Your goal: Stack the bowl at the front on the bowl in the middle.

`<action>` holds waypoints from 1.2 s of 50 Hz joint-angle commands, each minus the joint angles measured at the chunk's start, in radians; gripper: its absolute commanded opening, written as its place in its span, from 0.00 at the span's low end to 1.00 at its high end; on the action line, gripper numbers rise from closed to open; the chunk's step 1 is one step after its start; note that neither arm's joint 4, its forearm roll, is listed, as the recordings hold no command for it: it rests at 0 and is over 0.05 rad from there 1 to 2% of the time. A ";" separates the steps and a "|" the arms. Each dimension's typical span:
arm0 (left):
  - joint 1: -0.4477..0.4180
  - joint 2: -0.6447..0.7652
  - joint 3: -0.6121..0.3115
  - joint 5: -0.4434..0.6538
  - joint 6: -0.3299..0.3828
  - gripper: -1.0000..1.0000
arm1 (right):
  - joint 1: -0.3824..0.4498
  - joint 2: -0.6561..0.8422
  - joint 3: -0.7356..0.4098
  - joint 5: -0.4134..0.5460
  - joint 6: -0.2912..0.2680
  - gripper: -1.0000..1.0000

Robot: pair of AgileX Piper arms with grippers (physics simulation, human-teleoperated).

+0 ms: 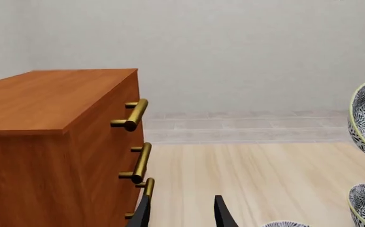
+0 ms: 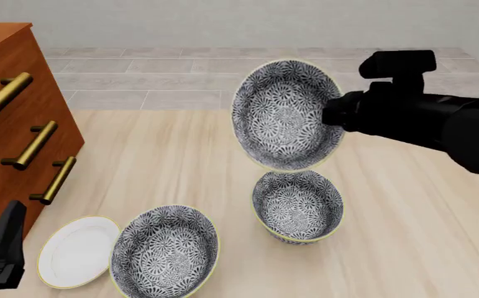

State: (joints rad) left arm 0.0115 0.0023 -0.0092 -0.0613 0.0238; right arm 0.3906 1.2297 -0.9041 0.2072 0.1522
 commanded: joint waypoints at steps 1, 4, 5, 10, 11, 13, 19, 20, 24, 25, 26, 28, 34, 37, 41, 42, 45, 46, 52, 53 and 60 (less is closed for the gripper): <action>-0.004 -0.002 -0.005 -0.009 0.005 1.00 | -0.029 -0.005 0.023 -0.019 -0.011 0.00; -0.007 -0.002 -0.010 -0.010 0.016 1.00 | -0.035 -0.002 0.029 -0.023 -0.013 0.00; -0.008 -0.002 -0.009 -0.013 0.015 1.00 | -0.036 0.000 0.031 -0.023 -0.014 0.00; -0.018 -0.002 0.000 -0.013 -0.002 1.00 | -0.056 0.014 0.030 -0.029 -0.020 0.00; -0.017 -0.002 0.001 -0.011 -0.002 1.00 | -0.056 0.014 0.033 -0.032 -0.022 0.00; -0.014 -0.002 0.001 -0.010 0.000 1.00 | -0.055 0.018 0.042 -0.037 -0.025 0.00; -0.005 -0.001 0.003 -0.003 -0.008 1.00 | -0.059 0.027 0.055 -0.045 -0.028 0.00; -0.006 -0.001 0.003 -0.003 -0.008 1.00 | -0.059 0.028 0.056 -0.045 -0.028 0.00; -0.004 -0.001 0.002 0.000 -0.008 1.00 | -0.061 0.033 0.067 -0.052 -0.032 0.00; -0.002 -0.001 0.002 0.000 -0.007 1.00 | -0.061 0.032 0.070 -0.052 -0.033 0.00; -0.002 -0.001 0.002 0.000 -0.008 1.00 | -0.061 0.031 0.072 -0.051 -0.034 0.00; -0.002 0.001 0.003 -0.001 -0.007 1.00 | -0.063 0.029 0.077 -0.050 -0.036 0.00; 0.001 0.016 0.005 -0.011 -0.006 1.00 | -0.067 0.032 0.084 -0.035 -0.043 0.00; 0.000 0.007 0.006 0.000 -0.003 1.00 | -0.062 0.023 0.084 -0.016 -0.041 0.00; 0.002 0.012 0.007 -0.001 -0.003 1.00 | -0.064 0.022 0.084 0.005 -0.044 0.00; 0.001 0.010 0.007 0.001 -0.003 1.00 | -0.064 0.021 0.084 0.007 -0.044 0.00; -0.001 0.002 0.007 0.008 0.000 1.00 | -0.068 0.026 0.079 0.014 -0.041 0.00; 0.000 -0.001 0.007 0.012 -0.001 1.00 | -0.069 0.025 0.076 0.021 -0.038 0.00; -0.003 -0.002 0.008 0.016 0.002 1.00 | -0.057 0.033 0.093 0.023 -0.016 0.00; -0.003 -0.002 0.008 0.017 0.002 1.00 | -0.059 0.033 0.097 0.018 -0.018 0.00; -0.003 -0.002 0.009 0.018 0.004 1.00 | -0.044 0.043 0.090 0.043 0.035 0.00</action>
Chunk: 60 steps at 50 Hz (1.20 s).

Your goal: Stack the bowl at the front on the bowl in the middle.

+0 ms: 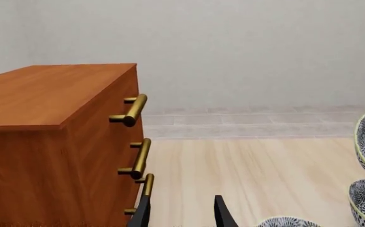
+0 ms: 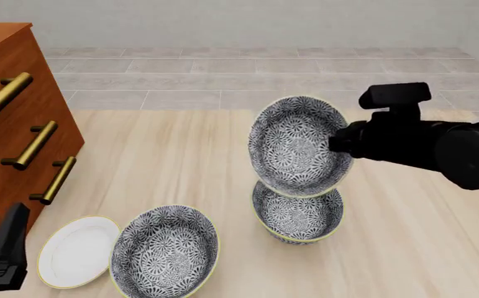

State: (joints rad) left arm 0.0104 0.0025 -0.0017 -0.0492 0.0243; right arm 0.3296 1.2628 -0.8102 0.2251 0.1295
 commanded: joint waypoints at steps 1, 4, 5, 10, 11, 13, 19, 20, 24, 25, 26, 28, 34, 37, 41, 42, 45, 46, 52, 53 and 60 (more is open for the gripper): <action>-0.003 0.000 0.001 0.005 0.005 1.00 | 0.016 0.006 -0.008 0.030 0.056 0.00; -0.001 -0.001 0.001 0.007 0.005 1.00 | 0.029 0.008 -0.016 0.049 0.079 0.00; -0.001 -0.001 0.001 0.007 0.006 1.00 | 0.028 0.006 -0.018 0.052 0.079 0.00; -0.006 0.002 0.001 0.006 0.008 1.00 | 0.023 0.002 -0.018 0.060 0.075 0.00; -0.006 0.002 0.001 0.006 0.008 1.00 | 0.020 0.005 -0.019 0.062 0.072 0.00; -0.007 0.010 0.001 0.000 0.007 1.00 | 0.020 0.009 -0.021 0.067 0.074 0.00; -0.009 0.024 0.001 -0.012 0.008 1.00 | 0.004 0.006 -0.032 0.084 0.071 0.00; -0.010 0.036 0.001 -0.025 0.009 1.00 | 0.005 0.006 -0.031 0.084 0.074 0.00; -0.010 0.050 0.001 -0.037 0.008 1.00 | -0.001 -0.007 -0.027 0.095 0.066 0.00; -0.012 0.054 0.001 -0.040 0.008 1.00 | -0.002 -0.010 -0.025 0.096 0.065 0.00; -0.014 0.054 0.001 -0.039 0.009 1.00 | -0.004 -0.012 -0.020 0.095 0.061 0.00; -0.015 0.053 0.001 -0.039 0.011 1.00 | 0.000 -0.017 -0.015 0.097 0.061 0.00; -0.016 0.037 0.001 -0.021 0.011 1.00 | -0.006 -0.019 -0.005 0.095 0.065 0.00; -0.019 0.047 0.001 -0.030 0.011 1.00 | 0.001 -0.022 0.010 0.089 0.071 0.00; -0.020 0.043 0.001 -0.027 0.011 1.00 | 0.006 -0.017 0.032 0.073 0.076 0.00; -0.019 0.045 0.001 -0.028 0.012 1.00 | 0.004 -0.014 0.037 0.067 0.078 0.00; -0.021 0.039 0.001 -0.023 0.011 1.00 | 0.006 -0.007 0.053 0.053 0.083 0.00; -0.022 0.045 0.001 -0.027 0.012 1.00 | 0.006 -0.005 0.057 0.048 0.083 0.00; -0.022 0.044 0.001 -0.026 0.012 1.00 | 0.010 0.022 0.092 0.007 0.092 0.00; -0.023 0.042 0.001 -0.023 0.013 1.00 | 0.011 0.023 0.096 0.003 0.094 0.00; -0.022 0.033 0.001 -0.015 0.012 1.00 | 0.010 0.035 0.115 -0.017 0.096 0.00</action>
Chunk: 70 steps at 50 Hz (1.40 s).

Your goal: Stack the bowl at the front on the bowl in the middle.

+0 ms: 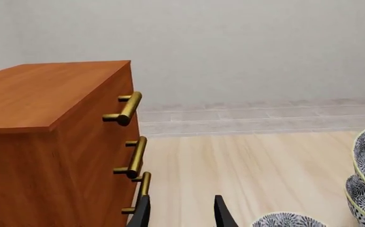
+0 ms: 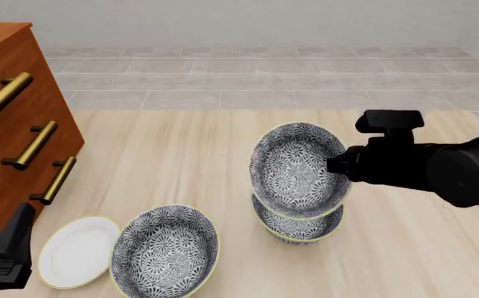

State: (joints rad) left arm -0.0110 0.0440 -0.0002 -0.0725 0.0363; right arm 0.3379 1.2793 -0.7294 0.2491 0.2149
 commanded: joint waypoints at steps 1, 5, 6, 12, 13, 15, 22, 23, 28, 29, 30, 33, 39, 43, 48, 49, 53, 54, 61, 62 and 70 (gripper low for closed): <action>-0.001 -0.008 0.000 0.009 0.000 1.00 | 0.002 0.021 0.036 -0.043 0.011 0.00; -0.002 -0.008 0.000 0.009 0.000 1.00 | -0.004 0.028 0.044 -0.054 0.008 0.00; -0.002 -0.009 0.000 0.010 0.000 1.00 | -0.003 0.029 0.048 -0.058 0.008 0.00; -0.004 -0.012 0.000 0.014 0.000 1.00 | -0.012 0.047 0.057 -0.077 0.004 0.00; -0.003 -0.011 0.000 0.012 0.000 1.00 | -0.012 0.048 0.058 -0.078 0.006 0.00; -0.002 -0.010 0.000 0.012 0.000 1.00 | -0.012 0.046 0.061 -0.079 0.003 0.00; -0.003 -0.011 0.000 0.013 -0.001 1.00 | -0.015 0.067 0.079 -0.105 0.002 0.00; -0.002 -0.011 0.000 0.013 -0.001 1.00 | -0.017 0.068 0.080 -0.107 0.001 0.00; -0.008 -0.005 0.000 0.007 -0.002 1.00 | -0.022 0.077 0.083 -0.115 -0.004 0.00; -0.008 -0.004 0.000 0.006 -0.002 1.00 | -0.022 0.077 0.083 -0.115 -0.004 0.00; -0.008 0.002 0.000 0.000 -0.001 1.00 | -0.025 0.083 0.085 -0.121 -0.007 0.00; -0.008 0.016 0.000 -0.013 -0.002 1.00 | -0.031 0.099 0.090 -0.135 -0.012 0.00; -0.008 0.022 0.000 -0.021 -0.001 1.00 | -0.029 0.102 0.092 -0.138 -0.011 0.00; -0.008 0.024 0.000 -0.023 -0.003 1.00 | -0.033 0.111 0.097 -0.148 -0.017 0.00; -0.009 0.021 0.000 -0.021 -0.003 1.00 | -0.032 0.117 0.102 -0.156 -0.018 0.00; -0.009 0.018 0.000 -0.018 -0.003 1.00 | -0.032 0.115 0.101 -0.155 -0.018 0.00; -0.012 0.015 0.000 -0.013 -0.001 1.00 | -0.029 0.111 0.100 -0.152 -0.015 0.00; -0.012 0.015 0.000 -0.013 -0.001 1.00 | -0.030 0.110 0.099 -0.152 -0.016 0.00; -0.011 0.019 0.000 -0.015 -0.001 1.00 | -0.023 0.104 0.096 -0.149 -0.016 1.00; -0.011 0.019 0.000 -0.015 0.000 1.00 | -0.021 0.099 0.098 -0.150 -0.022 1.00; -0.006 -0.004 0.000 -0.005 0.007 1.00 | -0.021 0.078 0.093 -0.137 -0.028 1.00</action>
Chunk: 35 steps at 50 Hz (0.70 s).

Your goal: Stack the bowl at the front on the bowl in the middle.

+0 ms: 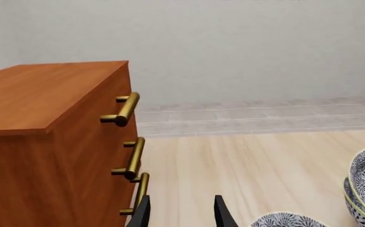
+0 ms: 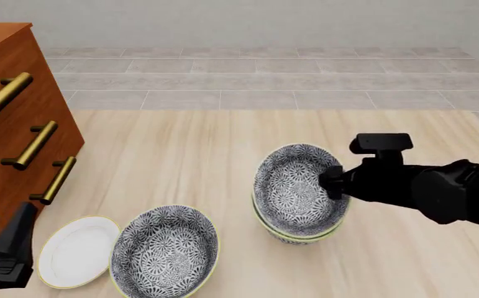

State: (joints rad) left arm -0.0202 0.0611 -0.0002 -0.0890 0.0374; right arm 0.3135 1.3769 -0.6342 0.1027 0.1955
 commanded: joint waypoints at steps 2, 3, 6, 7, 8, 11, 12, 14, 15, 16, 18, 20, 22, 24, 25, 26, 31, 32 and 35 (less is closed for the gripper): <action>-0.001 -0.025 0.000 0.017 0.005 1.00 | 0.001 -0.028 -0.005 0.016 -0.008 1.00; -0.002 -0.025 0.000 0.017 0.006 1.00 | 0.001 -0.038 -0.008 0.023 -0.011 1.00; -0.001 -0.032 0.000 0.024 0.000 1.00 | 0.008 -0.068 -0.018 0.046 -0.010 1.00; 0.000 -0.042 0.000 0.032 -0.001 1.00 | 0.010 -0.088 -0.023 0.059 -0.015 1.00; -0.001 -0.044 0.000 0.035 -0.001 1.00 | 0.011 -0.094 -0.025 0.064 -0.015 1.00; -0.002 -0.049 0.000 0.040 -0.001 1.00 | 0.012 -0.119 -0.033 0.082 -0.018 1.00; -0.002 -0.050 0.000 0.041 -0.001 1.00 | 0.012 -0.124 -0.035 0.087 -0.019 1.00; -0.003 -0.052 0.000 0.043 -0.002 1.00 | 0.010 -0.137 -0.037 0.092 -0.029 1.00; -0.003 -0.052 0.000 0.044 -0.002 1.00 | 0.010 -0.143 -0.039 0.096 -0.030 1.00; -0.002 -0.054 0.000 0.044 -0.002 1.00 | 0.010 -0.150 -0.041 0.101 -0.030 1.00; -0.003 -0.053 0.000 0.045 -0.004 1.00 | 0.012 -0.169 -0.045 0.112 -0.034 1.00; -0.004 -0.051 0.000 0.041 -0.002 1.00 | 0.010 -0.187 -0.050 0.123 -0.040 1.00; -0.003 -0.046 0.000 0.039 -0.003 1.00 | 0.010 -0.209 -0.057 0.140 -0.045 1.00; -0.005 -0.052 0.000 0.045 -0.003 1.00 | 0.012 -0.229 -0.062 0.154 -0.047 1.00; -0.005 -0.053 0.000 0.045 -0.003 1.00 | 0.012 -0.237 -0.064 0.159 -0.047 1.00; -0.006 -0.053 0.000 0.045 -0.001 1.00 | 0.011 -0.251 -0.066 0.166 -0.050 1.00; -0.008 -0.054 0.000 0.047 -0.003 1.00 | 0.011 -0.294 -0.084 0.195 -0.054 1.00; -0.009 -0.055 0.000 0.048 -0.002 1.00 | 0.009 -0.299 -0.088 0.199 -0.055 1.00; -0.010 -0.055 0.000 0.048 -0.002 1.00 | 0.003 -0.325 -0.103 0.215 -0.057 1.00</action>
State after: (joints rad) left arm -0.0265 0.0106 -0.0003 -0.0458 0.0352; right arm 0.3224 1.1331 -0.7039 0.2649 0.1501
